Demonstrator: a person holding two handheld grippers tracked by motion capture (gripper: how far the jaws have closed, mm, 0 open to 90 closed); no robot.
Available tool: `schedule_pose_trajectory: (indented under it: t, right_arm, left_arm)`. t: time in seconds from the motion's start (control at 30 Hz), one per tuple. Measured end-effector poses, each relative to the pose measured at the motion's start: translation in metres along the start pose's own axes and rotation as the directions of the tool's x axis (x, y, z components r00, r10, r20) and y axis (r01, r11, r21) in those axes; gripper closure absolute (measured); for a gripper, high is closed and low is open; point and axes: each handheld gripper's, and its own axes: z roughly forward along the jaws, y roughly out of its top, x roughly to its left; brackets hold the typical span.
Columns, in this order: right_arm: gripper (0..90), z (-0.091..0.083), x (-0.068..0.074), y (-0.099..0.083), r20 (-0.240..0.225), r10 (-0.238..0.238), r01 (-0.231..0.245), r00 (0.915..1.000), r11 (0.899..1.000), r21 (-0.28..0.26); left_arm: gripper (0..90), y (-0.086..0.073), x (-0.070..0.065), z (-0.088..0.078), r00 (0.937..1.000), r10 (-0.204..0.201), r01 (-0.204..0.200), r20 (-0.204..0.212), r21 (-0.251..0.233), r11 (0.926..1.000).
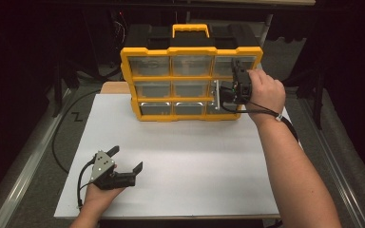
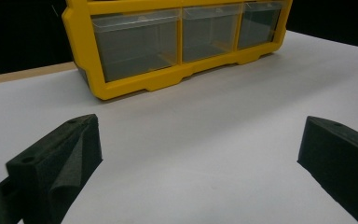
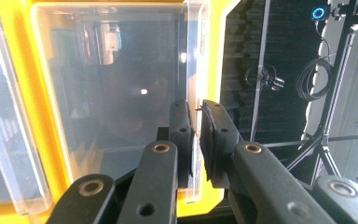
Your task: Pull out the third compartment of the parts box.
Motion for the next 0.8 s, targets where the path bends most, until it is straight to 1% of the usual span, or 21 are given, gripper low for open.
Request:
schedule_pose_trajectory:
  t: [0.03,0.13,0.33,0.53,0.63,0.77,0.8]
  right_arm:
    - [85.1,-0.003,-0.001,0.000,0.002,0.001,-0.001,1.0000,1.000,-0.005]
    - [85.0,-0.011,-0.003,0.001,-0.005,0.013,-0.013,0.9999,1.000,0.003]
    - [84.9,-0.020,-0.006,0.000,-0.018,0.016,-0.016,0.9997,1.000,-0.001]
    - [84.7,-0.027,-0.007,-0.001,-0.017,0.023,-0.023,0.9996,1.000,-0.010]
    - [84.2,-0.035,-0.010,-0.002,-0.025,0.018,-0.019,0.9995,1.000,-0.014]
    - [84.0,-0.038,-0.012,-0.004,-0.033,0.022,-0.022,0.9992,1.000,-0.011]
    - [83.3,-0.039,-0.012,-0.005,-0.044,0.029,-0.030,0.9986,1.000,-0.010]
  left_arm:
    - [0.5,0.000,0.000,0.000,1.0000,0.001,-0.001,0.002,0.001,1.0000]
    - [0.5,0.000,-0.001,0.000,1.0000,0.006,-0.006,0.005,0.006,1.0000]
    - [0.5,0.000,-0.002,-0.002,1.0000,0.004,-0.004,0.003,0.002,1.0000]
    - [0.5,0.001,-0.002,-0.003,1.0000,0.005,-0.005,0.004,0.000,1.0000]
    - [0.5,0.001,-0.003,-0.003,0.9999,0.010,-0.010,0.007,0.000,0.9999]
    - [0.5,0.001,-0.004,-0.002,0.9999,0.011,-0.011,0.010,-0.001,0.9999]
    - [0.5,0.001,-0.004,-0.002,0.9999,0.012,-0.012,0.011,-0.001,0.9999]
